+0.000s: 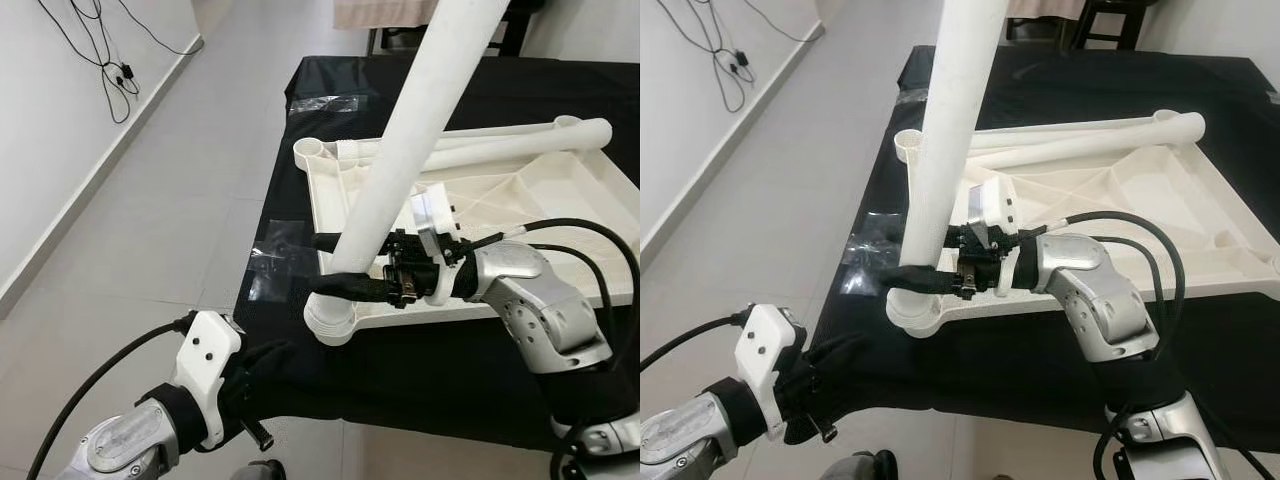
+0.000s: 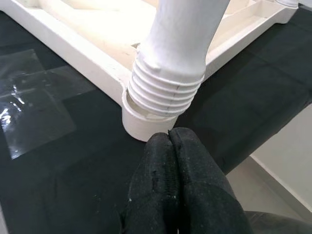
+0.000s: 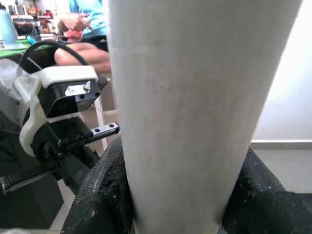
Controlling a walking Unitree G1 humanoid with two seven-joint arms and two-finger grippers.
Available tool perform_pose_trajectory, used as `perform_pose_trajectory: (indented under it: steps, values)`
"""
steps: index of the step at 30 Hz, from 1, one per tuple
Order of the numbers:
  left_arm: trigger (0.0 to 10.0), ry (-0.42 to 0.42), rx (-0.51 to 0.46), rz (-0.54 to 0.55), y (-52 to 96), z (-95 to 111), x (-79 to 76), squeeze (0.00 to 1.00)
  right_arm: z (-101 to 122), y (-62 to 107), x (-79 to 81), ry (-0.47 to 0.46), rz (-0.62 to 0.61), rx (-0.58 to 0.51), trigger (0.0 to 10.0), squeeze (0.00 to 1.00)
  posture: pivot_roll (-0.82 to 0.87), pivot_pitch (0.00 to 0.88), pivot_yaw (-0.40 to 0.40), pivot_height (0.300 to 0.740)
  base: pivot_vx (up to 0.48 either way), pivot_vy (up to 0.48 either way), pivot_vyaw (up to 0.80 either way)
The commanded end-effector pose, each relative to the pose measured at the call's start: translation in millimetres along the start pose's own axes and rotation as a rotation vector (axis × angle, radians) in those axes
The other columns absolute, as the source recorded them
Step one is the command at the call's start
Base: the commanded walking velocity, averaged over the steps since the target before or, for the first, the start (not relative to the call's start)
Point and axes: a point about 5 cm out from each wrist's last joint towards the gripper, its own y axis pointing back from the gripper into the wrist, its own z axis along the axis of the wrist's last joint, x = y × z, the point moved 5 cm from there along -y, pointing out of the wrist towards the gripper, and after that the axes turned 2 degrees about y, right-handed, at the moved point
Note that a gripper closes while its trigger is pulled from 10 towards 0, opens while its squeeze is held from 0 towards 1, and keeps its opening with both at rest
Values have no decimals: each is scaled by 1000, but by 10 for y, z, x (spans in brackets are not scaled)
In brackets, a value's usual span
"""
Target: Building children table
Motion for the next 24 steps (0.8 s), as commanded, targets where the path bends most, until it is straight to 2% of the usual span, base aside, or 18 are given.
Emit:
perform_pose_trajectory:
  steps: [1, 4, 5, 6, 7, 15, 17, 20, 23, 24]
  values:
    - [0, 14, 25, -21, 16, -55, -15, 0, -33, -49, 91, 34, 51, 47, 10000, 0, 52, 199, -13, 740, 0, 0, 0]
    - [0, 6, 30, -22, 30, -52, -22, 0, -85, -51, 107, 52, 67, 88, 10000, 0, 60, 209, -18, 740, 0, 0, 0]
    - [3686, 2, 33, -17, 41, -50, -25, 0, -99, -46, 111, 54, 72, 99, 10000, 0, 62, 213, -19, 740, 0, 0, 0]
    - [3686, 2, 33, -17, 41, -50, -25, 0, -99, -46, 111, 54, 72, 99, 10000, 0, 62, 213, -19, 740, 0, 0, 0]
    - [10000, 0, 33, -13, 50, -45, -30, 0, -105, -40, 112, 54, 75, 104, 10000, 0, 64, 216, -21, 740, 0, 0, 0]
    - [10000, 9, 19, 9, 95, -27, -48, 0, -117, -43, 48, 47, 75, 105, 10000, 0, 77, 240, -31, 740, 0, 0, 0]
    - [10000, -1, 23, 18, 111, -23, -47, 0, -56, -115, -43, 43, 28, 50, 10000, 0, 87, 251, -30, 740, 0, 0, 0]
    - [10000, -1, 23, 18, 111, -23, -47, 0, -56, -115, -43, 43, 28, 50, 10000, 0, 87, 251, -30, 740, 0, 0, 0]
    - [10000, -24, 33, 46, 146, -14, -28, 0, 1, -195, -174, 44, -47, -5, 10000, 0, 95, 259, -30, 740, 0, 0, 0]
    - [10000, -24, 33, 46, 146, -14, -28, 0, 1, -195, -174, 44, -47, -5, 10000, 0, 95, 259, -30, 740, 0, 0, 0]
